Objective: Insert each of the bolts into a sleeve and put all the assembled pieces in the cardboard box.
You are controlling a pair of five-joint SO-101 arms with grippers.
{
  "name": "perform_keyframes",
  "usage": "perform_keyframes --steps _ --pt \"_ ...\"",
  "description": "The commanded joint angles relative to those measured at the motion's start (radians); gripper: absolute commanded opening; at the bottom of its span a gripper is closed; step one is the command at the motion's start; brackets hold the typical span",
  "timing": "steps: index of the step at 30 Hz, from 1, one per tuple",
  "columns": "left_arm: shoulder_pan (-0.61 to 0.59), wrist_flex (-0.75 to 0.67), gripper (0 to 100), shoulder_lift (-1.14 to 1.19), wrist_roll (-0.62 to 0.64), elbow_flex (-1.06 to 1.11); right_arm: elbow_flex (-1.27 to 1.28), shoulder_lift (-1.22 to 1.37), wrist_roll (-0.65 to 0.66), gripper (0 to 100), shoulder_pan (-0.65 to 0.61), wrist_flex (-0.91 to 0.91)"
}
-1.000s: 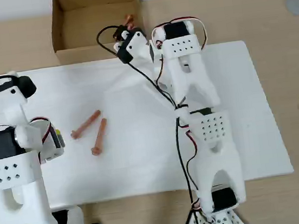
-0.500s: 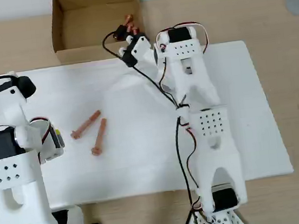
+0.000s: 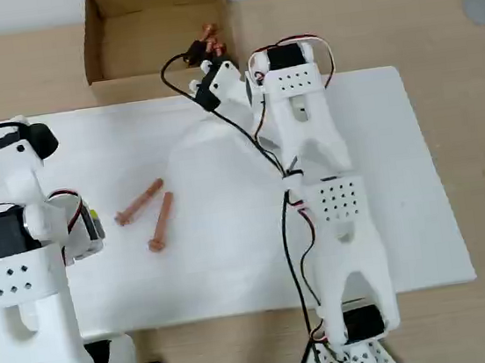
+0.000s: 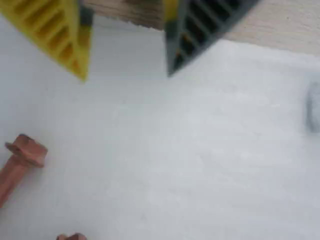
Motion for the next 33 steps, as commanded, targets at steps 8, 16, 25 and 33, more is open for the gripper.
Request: perform_keyframes --steps 8,16,25,33 --pt "-0.012 0.006 11 -0.010 0.003 -0.051 0.058 0.013 -0.017 16.0 -0.039 0.028" --pt "-0.012 0.006 11 -0.010 0.003 -0.051 0.051 -0.030 -0.046 4.4 -0.033 0.044" --pt "-0.012 0.006 11 -0.010 0.003 -0.052 0.059 -0.176 -0.118 3.6 -0.033 0.051" --pt "-0.012 0.008 11 -0.010 0.003 -0.052 0.087 -0.220 -0.143 3.9 -0.042 0.051"
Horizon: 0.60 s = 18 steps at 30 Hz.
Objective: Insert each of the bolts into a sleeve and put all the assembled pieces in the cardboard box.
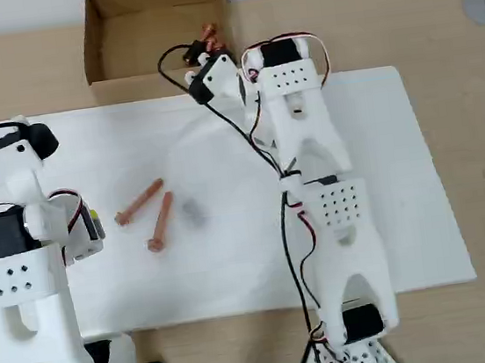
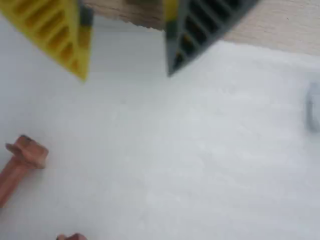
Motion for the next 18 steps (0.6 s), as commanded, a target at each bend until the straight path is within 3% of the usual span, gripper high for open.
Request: perform_keyframes --steps 1,5,10,18 --pt "-0.012 0.008 11 -0.010 0.003 -0.052 0.018 -0.096 -0.011 3.9 -0.016 0.015" --pt "-0.012 0.008 11 -0.010 0.003 -0.052 0.038 -0.120 -0.011 6.2 -0.008 0.015" --pt "-0.012 0.008 11 -0.010 0.003 -0.052 0.044 -0.214 -0.011 19.6 -0.038 0.015" --pt "-0.012 0.008 11 -0.010 0.003 -0.052 0.275 -0.513 -0.137 24.9 -0.292 0.014"
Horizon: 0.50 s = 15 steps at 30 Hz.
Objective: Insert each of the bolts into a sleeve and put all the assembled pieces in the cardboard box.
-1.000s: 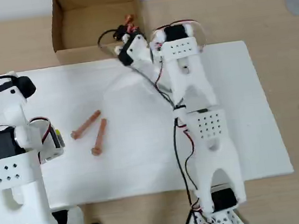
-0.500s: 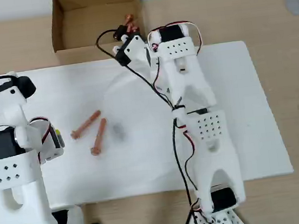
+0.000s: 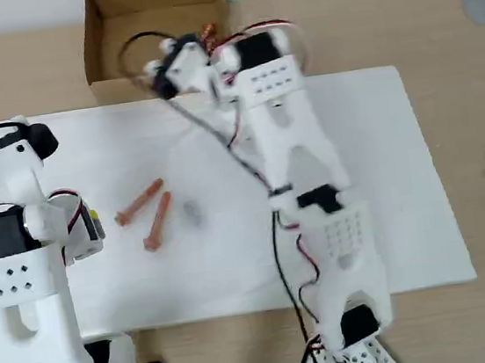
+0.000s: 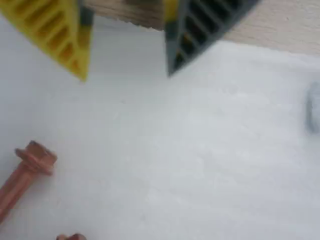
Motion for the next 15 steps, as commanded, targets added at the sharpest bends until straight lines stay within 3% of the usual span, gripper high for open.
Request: perform_keyframes --steps 1,15 --pt "-0.012 0.008 11 -0.010 0.003 -0.052 0.104 -0.183 -0.043 24.9 -0.127 0.012" --pt "-0.012 0.008 11 -0.010 0.003 -0.052 0.367 -0.232 -0.255 24.9 -0.386 0.000"
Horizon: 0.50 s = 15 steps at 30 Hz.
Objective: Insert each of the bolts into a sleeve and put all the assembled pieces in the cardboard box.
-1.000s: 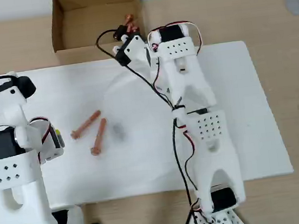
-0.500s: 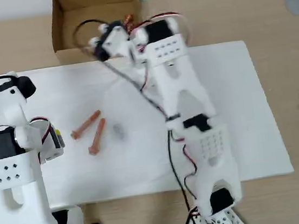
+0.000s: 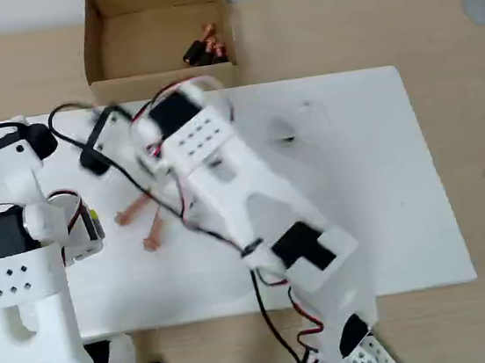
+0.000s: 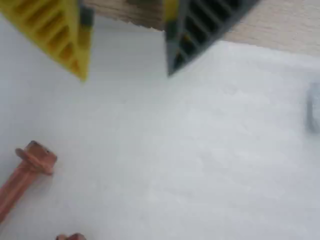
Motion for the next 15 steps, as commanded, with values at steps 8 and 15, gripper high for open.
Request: perform_keyframes --steps 8,15 --pt "-0.012 0.008 11 -0.010 -0.003 -0.052 -0.039 -0.070 -0.038 24.9 0.097 -0.023" --pt "-0.012 0.008 11 -0.010 -0.005 -0.052 -0.120 -0.070 0.043 31.7 0.331 -0.005"
